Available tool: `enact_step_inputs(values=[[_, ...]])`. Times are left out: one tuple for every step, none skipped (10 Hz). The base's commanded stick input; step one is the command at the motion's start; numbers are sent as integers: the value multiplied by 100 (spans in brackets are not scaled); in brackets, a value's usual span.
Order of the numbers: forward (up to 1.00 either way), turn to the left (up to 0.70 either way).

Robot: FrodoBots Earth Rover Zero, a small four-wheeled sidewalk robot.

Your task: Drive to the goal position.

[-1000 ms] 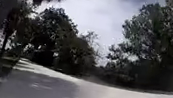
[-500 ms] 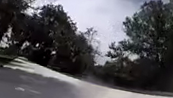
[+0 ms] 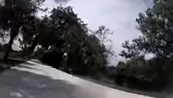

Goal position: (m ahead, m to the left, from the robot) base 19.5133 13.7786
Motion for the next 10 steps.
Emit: enact_step_inputs(values=[[85, 26], [85, 6], [85, 0], [85, 4], [85, 25], [85, 34], [85, 34], [85, 34], [85, 34], [85, 7]])
